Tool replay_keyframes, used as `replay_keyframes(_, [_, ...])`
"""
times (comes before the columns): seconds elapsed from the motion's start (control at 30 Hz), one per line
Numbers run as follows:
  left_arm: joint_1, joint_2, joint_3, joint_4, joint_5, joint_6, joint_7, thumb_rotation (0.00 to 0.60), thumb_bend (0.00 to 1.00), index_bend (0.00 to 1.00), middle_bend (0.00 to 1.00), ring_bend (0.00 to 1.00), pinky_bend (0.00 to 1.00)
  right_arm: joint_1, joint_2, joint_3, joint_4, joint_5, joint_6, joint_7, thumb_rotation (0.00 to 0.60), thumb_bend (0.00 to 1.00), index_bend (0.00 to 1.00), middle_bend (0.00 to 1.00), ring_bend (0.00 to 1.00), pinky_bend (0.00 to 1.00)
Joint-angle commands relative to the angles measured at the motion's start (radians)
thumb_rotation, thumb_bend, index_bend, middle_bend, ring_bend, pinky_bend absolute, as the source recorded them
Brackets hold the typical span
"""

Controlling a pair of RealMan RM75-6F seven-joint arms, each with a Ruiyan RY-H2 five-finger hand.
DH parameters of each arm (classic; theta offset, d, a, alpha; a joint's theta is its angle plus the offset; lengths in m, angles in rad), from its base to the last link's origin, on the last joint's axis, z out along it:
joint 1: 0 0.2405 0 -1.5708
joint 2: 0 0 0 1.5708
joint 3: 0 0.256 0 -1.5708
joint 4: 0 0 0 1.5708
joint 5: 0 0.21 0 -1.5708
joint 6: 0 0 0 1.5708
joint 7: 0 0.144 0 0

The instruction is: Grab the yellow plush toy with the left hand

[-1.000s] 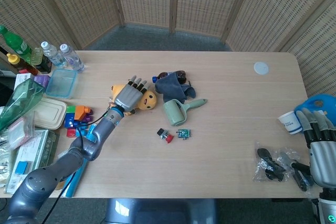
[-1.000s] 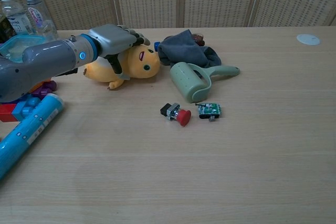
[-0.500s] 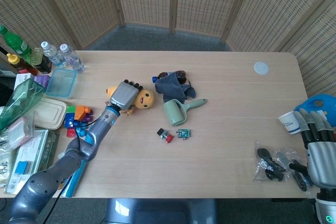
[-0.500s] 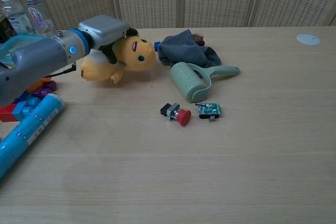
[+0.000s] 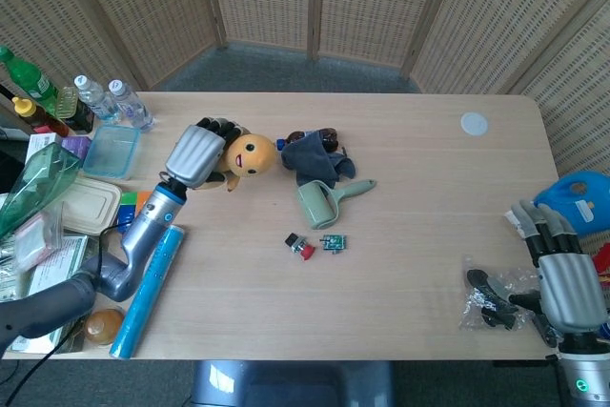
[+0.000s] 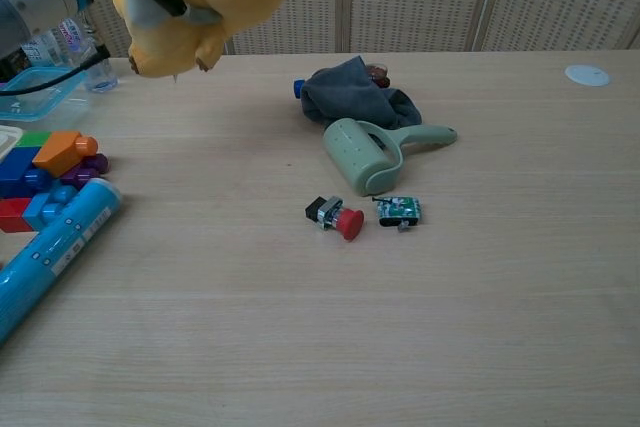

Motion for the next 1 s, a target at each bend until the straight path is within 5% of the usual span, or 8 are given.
replay_keyframes(0.03, [0.066,0.248,-0.087,-0.341,-0.062,0.072,0.128,0.600,0.35,0.50,0.38,0.31,0.46,0.014,-0.025,-0.005,0.025,-0.005,-0.020,0.013,0.542,0.15,0.00,0.00,0.00,0.00])
replay_keyframes(0.37, [0.059,0.399,-0.178,-0.514,-0.160,0.054,0.235,0.600,0.34,0.49,0.37,0.30,0.44,0.007,-0.030,-0.006,0.048,-0.010,-0.004,0.031,0.545,0.15,0.00,0.00,0.00,0.00])
replay_keyframes(1.0, [-0.019,0.323,-0.171,-0.428,-0.203,-0.019,0.243,0.600,0.33,0.49,0.37,0.28,0.42,-0.014,-0.011,-0.007,0.037,-0.004,0.022,0.033,0.541,0.15,0.00,0.00,0.00,0.00])
